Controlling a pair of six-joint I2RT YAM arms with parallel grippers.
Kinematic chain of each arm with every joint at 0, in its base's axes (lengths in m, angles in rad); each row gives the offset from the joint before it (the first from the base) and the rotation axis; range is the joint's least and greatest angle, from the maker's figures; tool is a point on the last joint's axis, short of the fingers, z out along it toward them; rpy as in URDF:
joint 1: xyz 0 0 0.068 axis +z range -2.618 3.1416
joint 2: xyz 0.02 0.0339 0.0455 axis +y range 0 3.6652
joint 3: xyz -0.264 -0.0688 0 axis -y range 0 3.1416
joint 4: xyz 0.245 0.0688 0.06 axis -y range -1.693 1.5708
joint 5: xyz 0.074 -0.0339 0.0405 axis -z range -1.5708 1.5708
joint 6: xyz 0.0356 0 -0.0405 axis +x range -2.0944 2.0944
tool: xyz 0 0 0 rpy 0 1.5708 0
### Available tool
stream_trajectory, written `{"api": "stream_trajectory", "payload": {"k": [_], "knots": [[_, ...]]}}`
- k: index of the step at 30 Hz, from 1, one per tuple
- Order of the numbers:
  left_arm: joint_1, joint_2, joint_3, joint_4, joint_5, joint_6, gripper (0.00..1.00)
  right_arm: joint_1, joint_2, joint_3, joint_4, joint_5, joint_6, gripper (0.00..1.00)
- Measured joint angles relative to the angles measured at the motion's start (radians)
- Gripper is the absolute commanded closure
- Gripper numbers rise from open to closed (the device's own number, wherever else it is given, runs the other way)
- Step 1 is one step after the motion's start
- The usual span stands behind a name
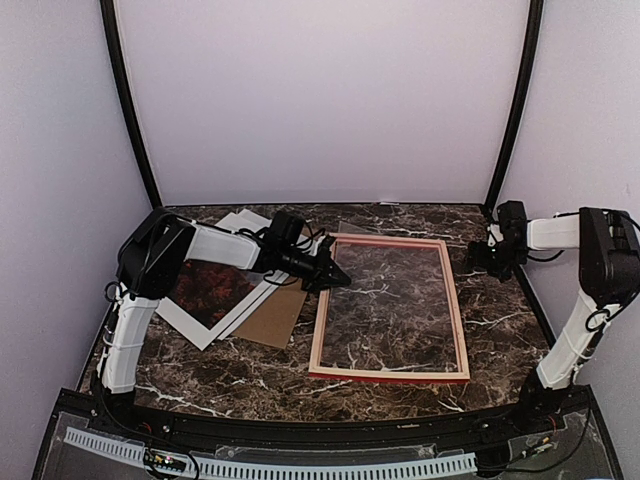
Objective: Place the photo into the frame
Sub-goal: Place the glass panel in the frame body.
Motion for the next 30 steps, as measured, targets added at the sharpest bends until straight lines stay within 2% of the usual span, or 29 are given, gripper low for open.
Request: {"api": "stream_trajectory", "payload": {"k": [30], "knots": [[0.0,0.0,0.0,-0.014,-0.008,0.027,1.0,0.004,-0.001,-0.015,0.0,0.0,0.0,0.05]]}}
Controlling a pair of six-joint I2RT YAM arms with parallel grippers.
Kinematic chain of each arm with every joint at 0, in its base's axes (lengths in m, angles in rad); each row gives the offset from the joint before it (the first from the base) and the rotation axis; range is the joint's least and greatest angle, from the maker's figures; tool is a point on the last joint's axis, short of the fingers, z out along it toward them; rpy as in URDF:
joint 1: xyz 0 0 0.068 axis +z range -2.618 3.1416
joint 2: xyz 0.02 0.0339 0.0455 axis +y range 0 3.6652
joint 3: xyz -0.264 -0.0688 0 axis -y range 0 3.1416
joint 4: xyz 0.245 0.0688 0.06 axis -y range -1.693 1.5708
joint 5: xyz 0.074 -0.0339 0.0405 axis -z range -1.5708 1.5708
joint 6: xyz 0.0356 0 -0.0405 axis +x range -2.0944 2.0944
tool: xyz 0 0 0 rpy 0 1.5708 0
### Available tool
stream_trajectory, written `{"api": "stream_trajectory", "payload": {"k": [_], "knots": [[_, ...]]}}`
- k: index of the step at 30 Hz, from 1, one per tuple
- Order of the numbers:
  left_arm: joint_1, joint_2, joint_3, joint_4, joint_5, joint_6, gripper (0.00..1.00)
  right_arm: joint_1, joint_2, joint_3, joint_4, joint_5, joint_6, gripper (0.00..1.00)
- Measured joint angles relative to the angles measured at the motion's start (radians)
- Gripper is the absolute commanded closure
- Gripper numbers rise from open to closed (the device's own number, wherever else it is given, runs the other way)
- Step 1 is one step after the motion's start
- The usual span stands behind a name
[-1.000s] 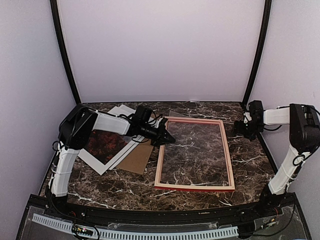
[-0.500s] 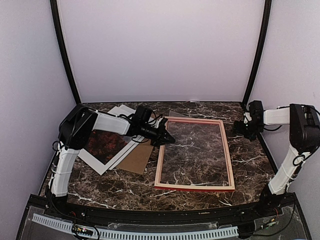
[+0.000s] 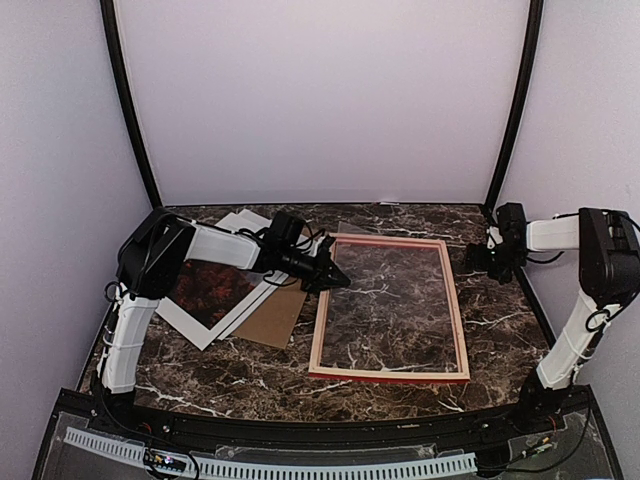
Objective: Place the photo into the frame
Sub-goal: Place the glass panel in the frame body.
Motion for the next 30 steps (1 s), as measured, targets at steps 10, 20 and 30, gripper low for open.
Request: {"api": "stream_trajectory", "payload": {"k": [10,20,30], "knots": [[0.0,0.0,0.0,-0.013,-0.001,0.009,1.0,0.002,0.0,0.0,0.0,0.0,0.0,0.04],[0.01,0.0,0.0,-0.036,0.0,0.018,1.0,0.003,0.0,0.0,0.0,0.0,0.0,0.03],[0.01,0.0,0.0,-0.037,0.0,0.019,1.0,0.004,0.0,0.0,0.0,0.0,0.0,0.02]]}}
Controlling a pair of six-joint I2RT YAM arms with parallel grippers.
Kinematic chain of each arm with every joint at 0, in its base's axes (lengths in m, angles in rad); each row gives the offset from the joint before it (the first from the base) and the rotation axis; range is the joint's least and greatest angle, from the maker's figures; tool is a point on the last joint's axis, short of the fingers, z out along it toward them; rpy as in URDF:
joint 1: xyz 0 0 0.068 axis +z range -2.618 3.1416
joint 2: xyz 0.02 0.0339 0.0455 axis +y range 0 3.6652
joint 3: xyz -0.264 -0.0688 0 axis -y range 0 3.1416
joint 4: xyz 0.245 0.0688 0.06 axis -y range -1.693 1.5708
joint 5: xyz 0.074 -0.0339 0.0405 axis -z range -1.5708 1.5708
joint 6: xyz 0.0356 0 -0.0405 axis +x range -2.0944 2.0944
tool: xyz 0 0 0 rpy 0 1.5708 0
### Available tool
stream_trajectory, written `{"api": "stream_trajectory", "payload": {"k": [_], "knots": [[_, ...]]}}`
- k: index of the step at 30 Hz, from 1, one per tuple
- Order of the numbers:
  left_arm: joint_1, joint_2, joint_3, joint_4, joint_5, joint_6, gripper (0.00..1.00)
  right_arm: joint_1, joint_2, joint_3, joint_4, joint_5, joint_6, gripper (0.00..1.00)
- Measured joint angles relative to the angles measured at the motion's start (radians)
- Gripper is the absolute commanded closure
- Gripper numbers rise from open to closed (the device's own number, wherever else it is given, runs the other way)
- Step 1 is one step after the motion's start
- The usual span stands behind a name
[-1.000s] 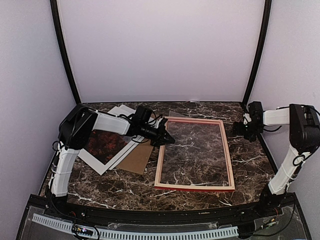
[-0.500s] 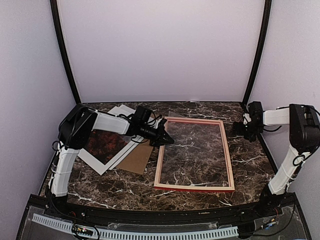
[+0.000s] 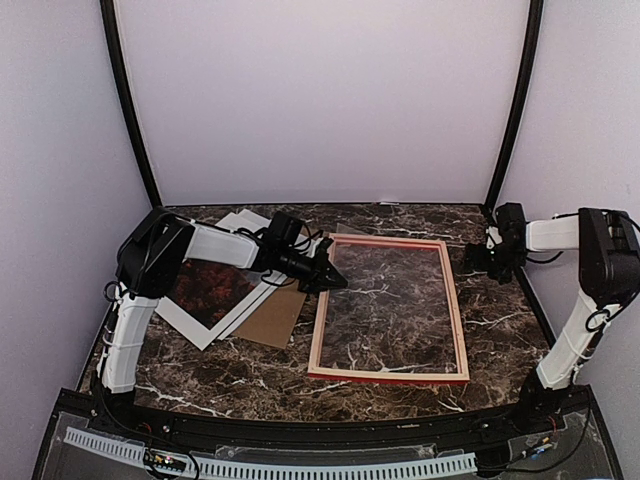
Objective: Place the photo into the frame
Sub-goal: Place the glass panel in the frame body, then press the glass panel against the frame body.
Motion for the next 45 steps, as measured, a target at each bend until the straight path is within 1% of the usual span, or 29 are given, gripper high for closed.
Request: {"api": "stream_trajectory", "payload": {"k": [8,18,27,37,45], "knots": [[0.0,0.0,0.0,0.002,0.0,0.0,1.0,0.005,0.0,0.0,0.0,0.0,0.0,0.01],[-0.001,0.0,0.0,0.013,-0.001,-0.001,0.86,0.031,0.0,0.0,0.001,0.0,0.0,0.01],[-0.007,0.0,0.0,0.013,-0.003,-0.001,0.76,0.082,0.0,0.0,0.007,-0.007,0.001,0.01],[-0.024,0.001,0.0,0.013,-0.011,-0.002,0.66,0.104,-0.005,0.0,0.009,-0.025,0.008,0.01],[-0.032,0.001,0.0,0.009,-0.024,-0.001,0.61,0.193,-0.033,0.003,0.021,-0.071,0.016,0.06]]}}
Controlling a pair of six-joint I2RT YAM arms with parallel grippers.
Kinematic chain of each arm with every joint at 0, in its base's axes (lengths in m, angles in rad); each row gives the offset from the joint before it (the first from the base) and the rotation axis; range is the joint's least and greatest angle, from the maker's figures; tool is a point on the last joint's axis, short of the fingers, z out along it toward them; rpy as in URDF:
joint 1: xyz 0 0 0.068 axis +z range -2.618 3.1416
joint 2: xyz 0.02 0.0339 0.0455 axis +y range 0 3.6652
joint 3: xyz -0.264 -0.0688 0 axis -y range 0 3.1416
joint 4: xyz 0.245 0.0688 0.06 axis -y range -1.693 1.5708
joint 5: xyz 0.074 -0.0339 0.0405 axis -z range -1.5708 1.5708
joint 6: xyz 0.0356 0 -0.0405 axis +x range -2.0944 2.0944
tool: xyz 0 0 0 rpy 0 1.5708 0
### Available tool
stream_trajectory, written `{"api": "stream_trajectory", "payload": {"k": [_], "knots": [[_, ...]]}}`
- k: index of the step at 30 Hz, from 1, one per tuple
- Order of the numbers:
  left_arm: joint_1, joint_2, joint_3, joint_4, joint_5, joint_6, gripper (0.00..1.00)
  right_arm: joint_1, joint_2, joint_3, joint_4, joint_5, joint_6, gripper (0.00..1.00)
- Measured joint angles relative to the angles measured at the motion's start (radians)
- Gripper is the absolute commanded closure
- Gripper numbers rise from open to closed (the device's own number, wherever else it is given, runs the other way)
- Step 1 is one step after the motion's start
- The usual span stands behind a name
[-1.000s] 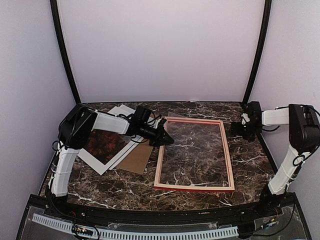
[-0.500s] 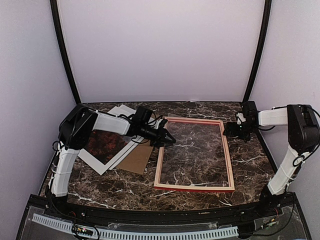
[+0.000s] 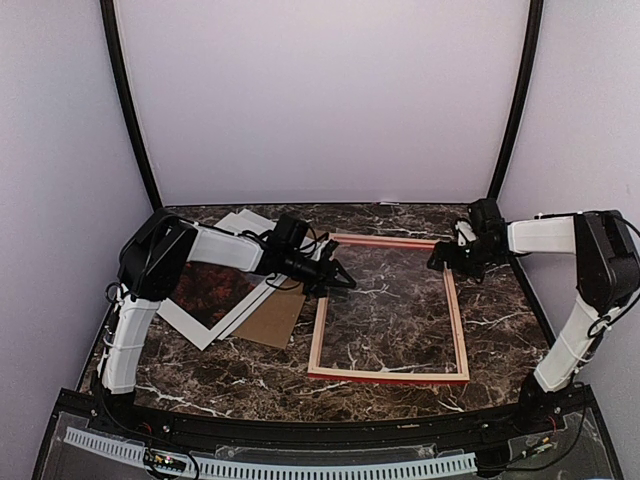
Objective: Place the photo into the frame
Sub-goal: Press the glass panel against the frame body.
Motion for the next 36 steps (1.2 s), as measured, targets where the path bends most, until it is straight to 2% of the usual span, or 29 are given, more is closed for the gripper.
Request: {"api": "stream_trajectory", "payload": {"k": [17,32,36], "knots": [[-0.004,0.003,0.0,-0.021,-0.023,0.018,0.6,0.203,0.056,0.054,0.069,-0.235,0.039,0.1],[-0.004,0.003,0.0,-0.027,-0.024,0.024,0.6,0.22,0.13,0.053,0.097,-0.27,0.056,0.11],[-0.004,0.003,0.0,-0.027,-0.024,0.03,0.55,0.22,0.142,0.042,0.115,-0.27,0.056,0.11]]}}
